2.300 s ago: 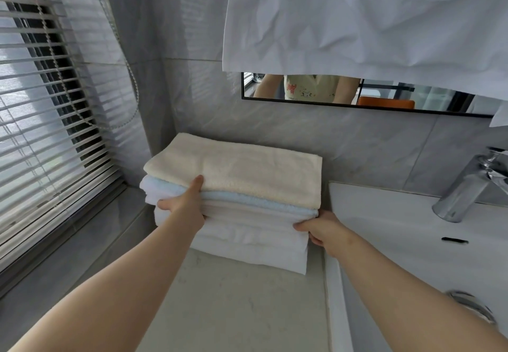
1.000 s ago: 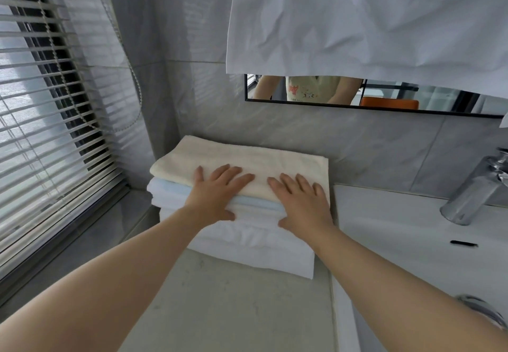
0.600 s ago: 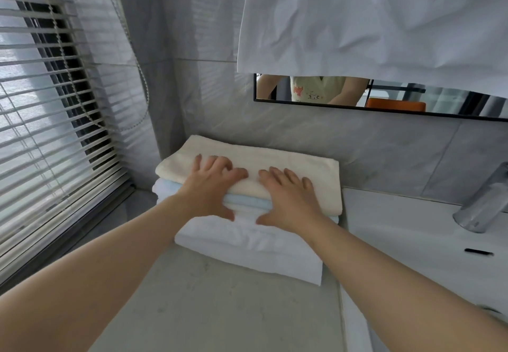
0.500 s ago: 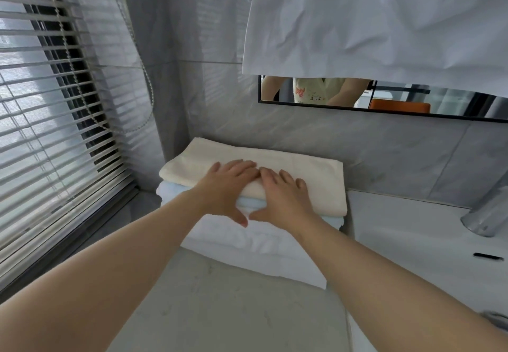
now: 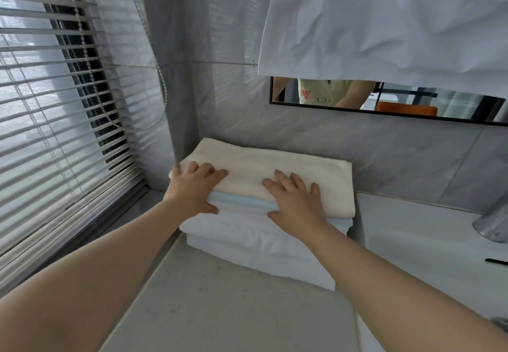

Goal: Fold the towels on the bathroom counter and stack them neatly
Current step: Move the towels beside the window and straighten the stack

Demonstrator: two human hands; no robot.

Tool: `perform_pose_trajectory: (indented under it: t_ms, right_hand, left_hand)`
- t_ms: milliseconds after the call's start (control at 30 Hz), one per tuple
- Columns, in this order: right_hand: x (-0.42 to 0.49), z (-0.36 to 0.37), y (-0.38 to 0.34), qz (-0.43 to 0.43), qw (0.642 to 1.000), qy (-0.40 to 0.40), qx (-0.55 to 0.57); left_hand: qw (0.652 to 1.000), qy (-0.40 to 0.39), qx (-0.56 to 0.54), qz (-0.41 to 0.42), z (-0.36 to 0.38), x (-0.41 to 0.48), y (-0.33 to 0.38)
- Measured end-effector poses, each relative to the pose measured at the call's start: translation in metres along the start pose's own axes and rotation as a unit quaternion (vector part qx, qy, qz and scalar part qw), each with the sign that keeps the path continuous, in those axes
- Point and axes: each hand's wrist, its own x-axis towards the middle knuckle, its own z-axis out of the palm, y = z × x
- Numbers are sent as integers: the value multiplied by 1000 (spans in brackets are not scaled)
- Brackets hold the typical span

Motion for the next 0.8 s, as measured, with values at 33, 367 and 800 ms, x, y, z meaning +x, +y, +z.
perform_pose_trajectory:
  t_ms: [33, 367, 800]
  right_hand:
    - [1, -2, -8, -6, 1000, -6, 11]
    - [-2, 8, -13, -90, 995, 17, 24]
    - [-32, 3, 14, -1, 999, 36, -19]
  left_hand:
    - [1000, 4, -1, -6, 1, -1, 1]
    - [1000, 23, 7, -15, 10, -16, -2]
    - [999, 18, -15, -41, 4, -35, 32]
